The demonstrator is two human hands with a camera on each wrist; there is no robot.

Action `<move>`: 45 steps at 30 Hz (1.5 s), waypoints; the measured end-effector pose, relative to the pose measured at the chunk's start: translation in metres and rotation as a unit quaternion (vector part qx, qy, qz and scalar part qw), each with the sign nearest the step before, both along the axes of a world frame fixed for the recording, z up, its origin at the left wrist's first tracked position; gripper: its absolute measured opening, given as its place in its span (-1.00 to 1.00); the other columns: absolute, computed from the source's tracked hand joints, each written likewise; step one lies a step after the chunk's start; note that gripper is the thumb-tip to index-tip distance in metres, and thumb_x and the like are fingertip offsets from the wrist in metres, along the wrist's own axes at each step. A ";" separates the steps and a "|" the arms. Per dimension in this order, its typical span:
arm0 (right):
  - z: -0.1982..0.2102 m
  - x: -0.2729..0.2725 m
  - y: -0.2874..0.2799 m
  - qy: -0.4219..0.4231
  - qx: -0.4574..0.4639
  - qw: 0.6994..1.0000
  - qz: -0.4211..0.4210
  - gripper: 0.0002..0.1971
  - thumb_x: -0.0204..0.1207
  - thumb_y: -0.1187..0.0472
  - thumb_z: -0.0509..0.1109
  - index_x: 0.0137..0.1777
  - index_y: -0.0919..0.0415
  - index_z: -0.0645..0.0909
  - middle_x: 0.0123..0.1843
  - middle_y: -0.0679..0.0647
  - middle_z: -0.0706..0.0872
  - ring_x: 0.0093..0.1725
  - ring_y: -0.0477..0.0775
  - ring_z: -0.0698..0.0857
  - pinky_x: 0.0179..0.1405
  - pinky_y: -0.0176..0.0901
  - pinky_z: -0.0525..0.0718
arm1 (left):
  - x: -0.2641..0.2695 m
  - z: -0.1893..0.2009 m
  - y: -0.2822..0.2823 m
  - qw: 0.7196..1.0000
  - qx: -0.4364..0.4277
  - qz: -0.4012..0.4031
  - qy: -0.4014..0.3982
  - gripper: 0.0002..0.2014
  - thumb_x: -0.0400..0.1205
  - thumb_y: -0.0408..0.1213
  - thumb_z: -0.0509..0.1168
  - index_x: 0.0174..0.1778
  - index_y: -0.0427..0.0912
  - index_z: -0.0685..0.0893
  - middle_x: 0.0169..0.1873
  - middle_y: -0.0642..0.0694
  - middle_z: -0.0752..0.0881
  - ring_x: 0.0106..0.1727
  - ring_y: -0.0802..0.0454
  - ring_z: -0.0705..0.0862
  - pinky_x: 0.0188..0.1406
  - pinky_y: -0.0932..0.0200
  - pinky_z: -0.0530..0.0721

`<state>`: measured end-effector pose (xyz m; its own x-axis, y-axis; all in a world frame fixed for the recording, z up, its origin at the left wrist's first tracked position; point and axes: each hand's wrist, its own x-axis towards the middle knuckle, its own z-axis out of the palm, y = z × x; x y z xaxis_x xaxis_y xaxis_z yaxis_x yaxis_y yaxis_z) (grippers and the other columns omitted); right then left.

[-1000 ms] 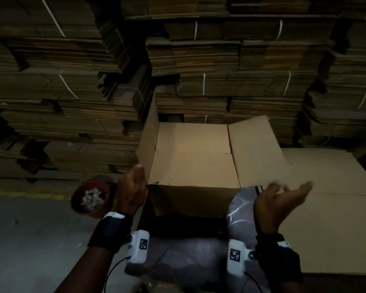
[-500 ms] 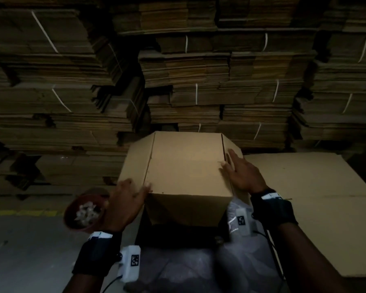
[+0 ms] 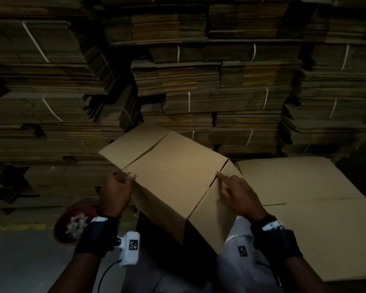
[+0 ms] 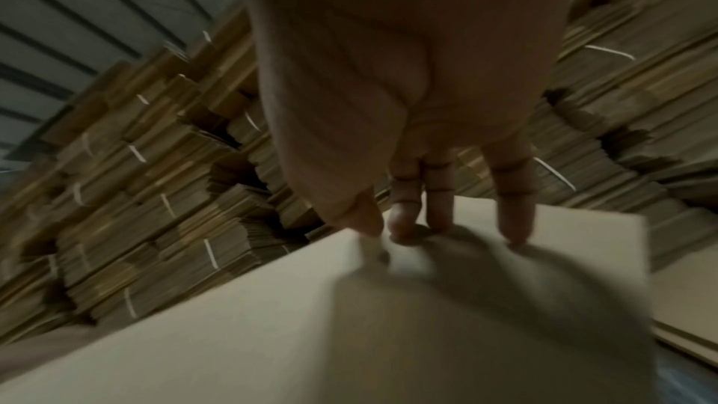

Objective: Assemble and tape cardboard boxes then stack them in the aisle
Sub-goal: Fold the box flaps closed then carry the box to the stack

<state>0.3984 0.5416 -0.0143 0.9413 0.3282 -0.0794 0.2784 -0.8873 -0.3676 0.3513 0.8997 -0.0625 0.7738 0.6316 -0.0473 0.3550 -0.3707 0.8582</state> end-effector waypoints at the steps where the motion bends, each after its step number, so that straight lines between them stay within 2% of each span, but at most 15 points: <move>1: -0.001 -0.005 -0.002 -0.006 -0.011 1.000 0.011 -0.44 0.68 0.00 0.21 0.70 -0.08 0.36 0.15 0.10 0.60 0.22 0.21 0.56 0.09 0.03 0.57 | 0.006 0.003 -0.002 1.000 -0.006 -0.004 -0.013 -0.44 0.56 0.30 0.36 0.21 -0.12 0.62 0.03 -0.21 0.78 0.08 -0.25 0.75 0.17 -0.24 0.71; 4: 0.003 -0.018 -0.003 -0.052 -0.049 0.997 0.042 -0.57 0.67 0.02 0.36 0.54 -0.11 0.56 0.12 0.04 0.63 0.23 0.18 0.56 -0.02 -0.03 0.50 | 0.023 0.018 -0.011 0.998 0.023 -0.021 -0.053 -0.71 0.70 -0.09 0.37 0.20 -0.23 0.67 -0.05 -0.25 0.79 -0.04 -0.22 0.77 0.09 -0.09 0.71; 6: 0.007 -0.024 -0.002 -0.047 -0.059 0.996 0.048 -0.62 0.68 -0.06 0.35 0.48 -0.20 0.61 0.20 -0.01 0.61 0.32 0.13 0.51 0.11 0.01 0.49 | 0.031 0.028 -0.017 0.995 0.046 -0.059 -0.066 -0.78 0.71 -0.27 0.37 0.23 -0.27 0.68 -0.04 -0.17 0.75 -0.11 -0.11 0.70 -0.06 0.12 0.64; 8: 0.010 -0.029 0.000 -0.040 -0.045 0.996 0.065 -0.67 0.67 -0.14 0.33 0.40 -0.28 0.66 0.17 -0.11 0.56 0.33 0.05 0.45 0.14 0.01 0.35 | 0.036 0.038 -0.026 0.985 0.017 -0.154 -0.081 -0.75 0.72 -0.28 0.36 0.30 -0.23 0.66 0.03 -0.17 0.75 -0.11 0.01 0.71 -0.09 0.18 0.70; 10: 0.012 -0.034 0.005 -0.035 -0.031 0.995 0.093 -0.73 0.65 -0.17 0.36 0.30 -0.32 0.72 0.13 -0.20 0.48 0.30 -0.03 0.41 0.06 -0.02 0.21 | 0.036 0.044 -0.041 0.963 0.029 -0.263 -0.046 -0.69 0.75 -0.18 0.33 0.39 -0.15 0.63 0.22 -0.19 0.70 0.16 -0.03 0.71 0.10 0.25 0.67; 11: 0.013 -0.034 0.007 -0.029 -0.029 0.994 0.103 -0.76 0.64 -0.17 0.39 0.26 -0.33 0.75 0.13 -0.23 0.47 0.29 -0.06 0.38 0.04 -0.02 0.17 | 0.037 0.040 -0.046 0.950 0.073 -0.304 -0.019 -0.63 0.75 -0.05 0.30 0.45 -0.05 0.61 0.37 -0.21 0.62 0.42 -0.14 0.60 0.31 0.15 0.60; 13: 0.015 -0.034 0.010 -0.016 -0.027 0.993 0.115 -0.80 0.59 -0.17 0.46 0.17 -0.34 0.78 0.14 -0.27 0.47 0.30 -0.11 0.35 0.06 -0.02 0.16 | 0.034 0.035 -0.051 0.917 0.159 -0.362 0.059 -0.48 0.68 0.28 0.17 0.56 0.25 0.49 0.69 -0.26 0.27 0.76 -0.25 0.06 0.65 -0.28 0.24; 14: 0.016 -0.032 0.011 -0.013 -0.025 0.993 0.119 -0.81 0.57 -0.18 0.47 0.15 -0.35 0.79 0.14 -0.29 0.47 0.30 -0.12 0.35 0.09 0.00 0.18 | 0.033 0.036 -0.053 0.902 0.194 -0.378 0.080 -0.45 0.66 0.36 0.10 0.58 0.35 0.41 0.76 -0.25 0.06 0.78 -0.22 -0.17 0.68 -0.39 0.00; 16: 0.017 -0.030 0.013 -0.013 -0.025 0.992 0.125 -0.79 0.55 -0.21 0.47 0.17 -0.37 0.77 0.15 -0.29 0.48 0.31 -0.12 0.35 0.15 0.04 0.23 | 0.031 0.035 -0.055 0.866 0.272 -0.412 0.083 -0.46 0.66 0.39 0.02 0.58 0.43 0.37 0.78 -0.12 -0.21 0.75 -0.14 -0.38 0.62 -0.42 -0.29; 21: 0.024 -0.019 0.010 0.009 -0.015 0.990 0.143 -0.52 0.51 -0.28 0.50 0.43 -0.39 0.59 0.21 -0.19 0.52 0.32 -0.05 0.39 0.17 0.00 0.27 | 0.026 0.040 -0.063 0.753 0.405 -0.509 0.102 -0.34 0.55 0.52 -0.27 0.62 0.57 0.17 0.79 0.03 -0.13 0.76 -0.14 -0.28 0.57 -0.61 -0.21; 27: 0.035 -0.004 0.017 0.050 -0.071 0.984 0.158 -0.32 0.45 -0.29 0.54 0.58 -0.26 0.49 0.37 -0.09 0.53 0.39 0.00 0.37 0.10 -0.08 0.23 | 0.023 0.047 -0.067 0.710 0.433 -0.538 0.133 -0.53 0.68 0.44 -0.18 0.54 0.75 -0.05 0.78 -0.05 -0.20 0.75 -0.26 -0.29 0.41 -0.83 -0.09; 31: 0.039 0.007 0.022 0.063 -0.106 0.979 0.165 -0.26 0.41 -0.33 0.56 0.60 -0.26 0.46 0.41 -0.10 0.55 0.42 0.05 0.41 0.16 -0.04 0.31 | 0.024 0.049 -0.071 0.703 0.437 -0.541 0.148 -0.52 0.68 0.43 -0.24 0.57 0.66 0.08 0.78 -0.10 -0.18 0.75 -0.33 -0.26 0.37 -0.87 -0.08; 34: 0.041 0.012 0.025 0.077 -0.126 0.974 0.172 -0.26 0.41 -0.37 0.52 0.59 -0.28 0.46 0.43 -0.10 0.57 0.44 0.06 0.45 0.32 0.09 0.44 | 0.023 0.054 -0.075 0.730 0.418 -0.528 0.114 -0.52 0.71 0.39 -0.20 0.58 0.54 0.19 0.78 -0.08 -0.09 0.76 -0.28 -0.13 0.37 -0.84 0.05; 39: 0.042 0.015 0.033 0.078 -0.111 0.975 0.176 -0.54 0.69 -0.06 0.34 0.58 -0.31 0.46 0.38 0.01 0.59 0.43 0.20 0.48 0.40 0.17 0.51 | 0.025 0.067 -0.070 0.773 0.371 -0.514 0.015 -0.50 0.72 0.33 -0.19 0.56 0.37 0.30 0.75 -0.10 0.06 0.72 -0.13 0.12 0.43 -0.60 0.35; 45: 0.030 -0.002 0.059 0.059 -0.163 0.969 0.177 -0.54 0.74 -0.32 0.06 0.63 -0.46 0.32 0.79 -0.01 0.05 0.73 0.18 -0.02 0.51 0.33 0.06 | 0.019 0.088 -0.055 0.798 0.361 -0.464 -0.132 -0.52 0.76 0.21 -0.05 0.44 0.10 0.55 0.64 -0.10 0.35 0.55 -0.08 0.38 0.25 -0.27 0.62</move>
<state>0.3960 0.6001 0.0158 0.7517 0.5685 -0.3342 0.5599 -0.8180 -0.1321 0.3702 0.8450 0.0260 0.8470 -0.4305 0.3118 -0.5178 -0.8009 0.3008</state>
